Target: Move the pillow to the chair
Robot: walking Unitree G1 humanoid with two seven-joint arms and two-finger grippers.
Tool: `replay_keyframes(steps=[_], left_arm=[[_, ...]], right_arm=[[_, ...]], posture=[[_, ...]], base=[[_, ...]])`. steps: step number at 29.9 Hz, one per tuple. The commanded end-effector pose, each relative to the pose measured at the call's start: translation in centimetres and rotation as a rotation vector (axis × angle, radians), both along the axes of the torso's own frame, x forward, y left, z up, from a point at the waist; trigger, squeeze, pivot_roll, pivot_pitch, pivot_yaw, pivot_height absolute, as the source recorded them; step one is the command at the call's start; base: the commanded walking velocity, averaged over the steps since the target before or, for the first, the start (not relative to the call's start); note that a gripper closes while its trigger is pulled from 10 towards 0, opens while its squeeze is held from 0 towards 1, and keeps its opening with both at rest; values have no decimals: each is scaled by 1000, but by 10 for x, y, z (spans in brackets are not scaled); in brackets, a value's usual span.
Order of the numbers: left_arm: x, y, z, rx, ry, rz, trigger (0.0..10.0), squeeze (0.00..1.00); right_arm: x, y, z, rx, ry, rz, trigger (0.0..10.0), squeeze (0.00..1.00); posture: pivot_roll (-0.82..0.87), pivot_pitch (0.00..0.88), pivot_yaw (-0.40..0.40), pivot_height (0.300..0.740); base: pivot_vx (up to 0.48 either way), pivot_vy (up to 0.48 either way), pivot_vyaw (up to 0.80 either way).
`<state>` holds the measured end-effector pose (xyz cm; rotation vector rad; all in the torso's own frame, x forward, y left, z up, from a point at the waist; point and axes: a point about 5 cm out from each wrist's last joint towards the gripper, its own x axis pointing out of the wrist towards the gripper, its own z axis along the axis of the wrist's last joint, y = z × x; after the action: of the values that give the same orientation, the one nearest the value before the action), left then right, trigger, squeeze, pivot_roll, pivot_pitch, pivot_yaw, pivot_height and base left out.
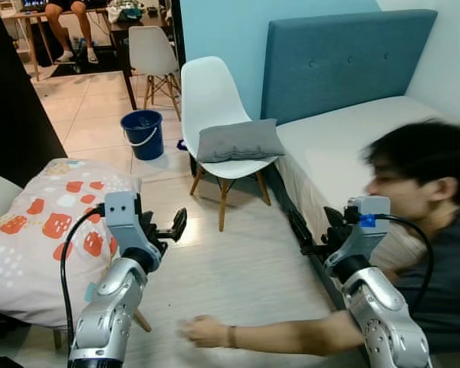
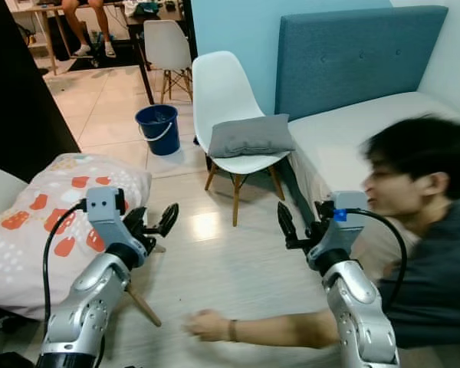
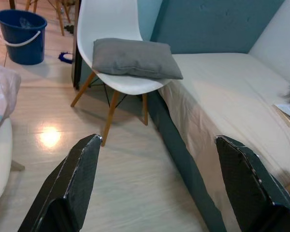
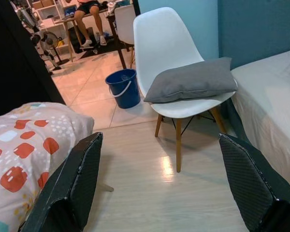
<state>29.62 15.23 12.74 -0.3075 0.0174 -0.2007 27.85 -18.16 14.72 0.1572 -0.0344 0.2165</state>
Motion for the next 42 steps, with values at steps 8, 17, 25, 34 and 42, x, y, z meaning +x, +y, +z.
replay_keyframes(steps=[8, 17, 25, 34, 42], left_arm=[[4, -3, 1, 9, -8, -18, 10000, 0], [3, 4, -2, -23, 1, -2, 10000, 0], [5, 1, -1, -18, -5, -8, 10000, 0], [5, 1, -1, -23, -6, -12, 10000, 0], [6, 1, -1, -24, -6, -13, 10000, 0]], right_arm=[[-1, -5, -3, 39, -5, -22, 10000, 0], [0, -1, -2, 43, -11, -10, 10000, 0], [2, -3, -3, 44, -8, -10, 10000, 0], [3, -3, -4, 48, -5, -8, 10000, 0], [3, -3, -3, 50, -8, -6, 10000, 0]], posture=[[-113, 12, 35, 740], [-99, 10, 31, 740], [-105, 2, 27, 740], [-107, 1, 26, 740], [-109, 5, 28, 740]], base=[[0, 0, 0], [0, 0, 0], [0, 0, 0], [0, 0, 0], [0, 0, 0]])
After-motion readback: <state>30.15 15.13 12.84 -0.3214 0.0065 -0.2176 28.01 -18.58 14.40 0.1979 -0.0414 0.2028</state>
